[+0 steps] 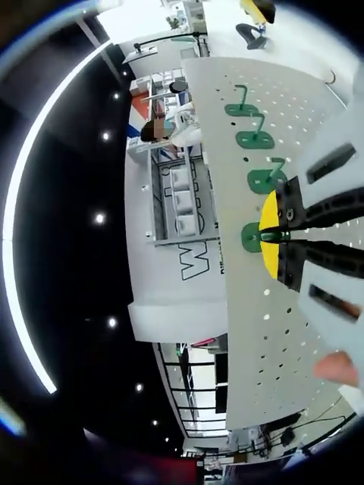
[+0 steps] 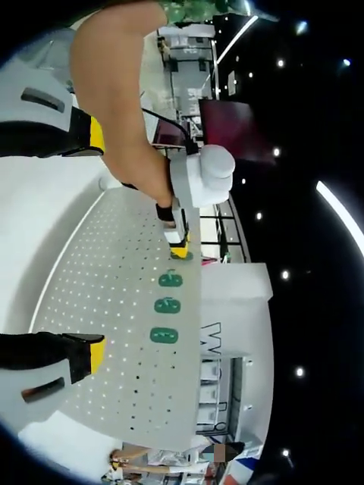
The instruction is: Insert the hook assembly into the mounting plate slot until the hook locks in place.
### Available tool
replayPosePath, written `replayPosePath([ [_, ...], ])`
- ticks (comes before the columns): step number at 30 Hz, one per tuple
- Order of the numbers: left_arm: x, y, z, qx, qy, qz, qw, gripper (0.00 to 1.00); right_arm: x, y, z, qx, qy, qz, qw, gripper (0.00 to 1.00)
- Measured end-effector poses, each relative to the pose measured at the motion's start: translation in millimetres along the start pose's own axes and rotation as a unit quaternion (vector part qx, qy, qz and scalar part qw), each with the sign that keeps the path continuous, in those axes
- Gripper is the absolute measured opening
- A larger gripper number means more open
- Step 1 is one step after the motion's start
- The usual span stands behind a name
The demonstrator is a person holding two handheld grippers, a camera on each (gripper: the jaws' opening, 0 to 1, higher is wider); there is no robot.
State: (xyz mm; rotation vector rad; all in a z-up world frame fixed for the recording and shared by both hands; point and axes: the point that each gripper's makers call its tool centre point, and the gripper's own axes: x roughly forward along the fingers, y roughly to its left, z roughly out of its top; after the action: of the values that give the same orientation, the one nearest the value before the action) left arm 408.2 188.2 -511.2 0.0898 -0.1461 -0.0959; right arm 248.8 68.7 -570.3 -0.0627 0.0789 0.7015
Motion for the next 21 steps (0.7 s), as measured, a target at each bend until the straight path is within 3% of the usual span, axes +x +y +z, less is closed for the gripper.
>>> replayPosePath([
  [21,6.4,1.1,-5.8,0.005,0.002,0.007,1.0000,0.03,1.5,-0.8,-7.3,0.001,0.008,0.013,0.9999,0.98],
])
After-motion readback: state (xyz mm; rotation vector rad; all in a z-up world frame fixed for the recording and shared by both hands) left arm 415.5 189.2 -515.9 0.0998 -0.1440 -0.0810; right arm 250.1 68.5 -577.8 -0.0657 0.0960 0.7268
